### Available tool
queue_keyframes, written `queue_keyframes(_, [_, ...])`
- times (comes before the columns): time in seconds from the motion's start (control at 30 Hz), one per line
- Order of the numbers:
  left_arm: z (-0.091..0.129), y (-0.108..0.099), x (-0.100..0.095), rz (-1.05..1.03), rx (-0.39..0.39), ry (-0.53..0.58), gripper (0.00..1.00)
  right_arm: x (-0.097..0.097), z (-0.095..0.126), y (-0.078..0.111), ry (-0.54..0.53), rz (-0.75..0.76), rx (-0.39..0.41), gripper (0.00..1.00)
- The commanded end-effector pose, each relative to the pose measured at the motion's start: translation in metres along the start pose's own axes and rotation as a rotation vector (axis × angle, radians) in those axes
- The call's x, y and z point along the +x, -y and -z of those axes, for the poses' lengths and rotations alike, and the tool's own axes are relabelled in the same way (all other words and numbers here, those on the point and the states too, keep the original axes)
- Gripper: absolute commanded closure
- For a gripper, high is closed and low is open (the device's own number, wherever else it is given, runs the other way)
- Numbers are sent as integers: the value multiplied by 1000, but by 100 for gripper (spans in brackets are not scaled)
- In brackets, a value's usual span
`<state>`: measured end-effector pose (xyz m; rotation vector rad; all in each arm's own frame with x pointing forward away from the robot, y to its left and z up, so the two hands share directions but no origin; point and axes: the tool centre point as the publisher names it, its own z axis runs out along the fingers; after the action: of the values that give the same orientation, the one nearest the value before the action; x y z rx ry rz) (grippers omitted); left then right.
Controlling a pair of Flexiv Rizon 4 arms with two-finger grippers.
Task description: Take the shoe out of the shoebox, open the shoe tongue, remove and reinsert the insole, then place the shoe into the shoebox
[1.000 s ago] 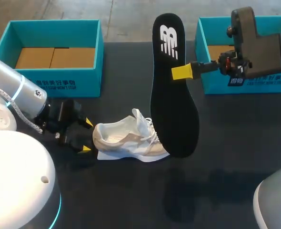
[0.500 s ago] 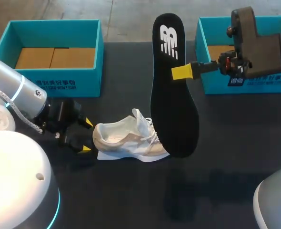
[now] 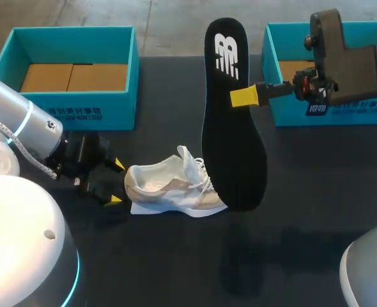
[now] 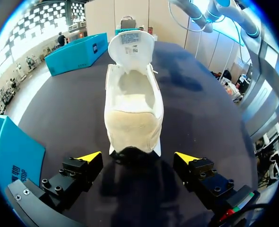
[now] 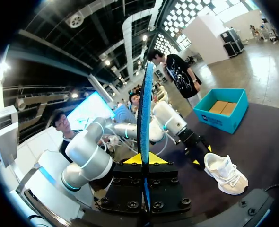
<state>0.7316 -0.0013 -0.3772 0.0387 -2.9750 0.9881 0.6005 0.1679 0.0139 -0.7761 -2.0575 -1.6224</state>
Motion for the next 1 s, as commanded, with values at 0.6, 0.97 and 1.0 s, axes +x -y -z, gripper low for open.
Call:
queue_keyframes(0.6, [19,22,-2,-6,-382,10,0,-2,-4,-3,-1,-1,5,100])
queue_keyframes(0.97, [24,34,-8,-3,-500,9,0,-2,-4,-3,-1,-1,5,100])
queue_keyframes(1.0, [24,36,-8,-4,-511,7,0,-2,-4,-3,-1,-1,5,100])
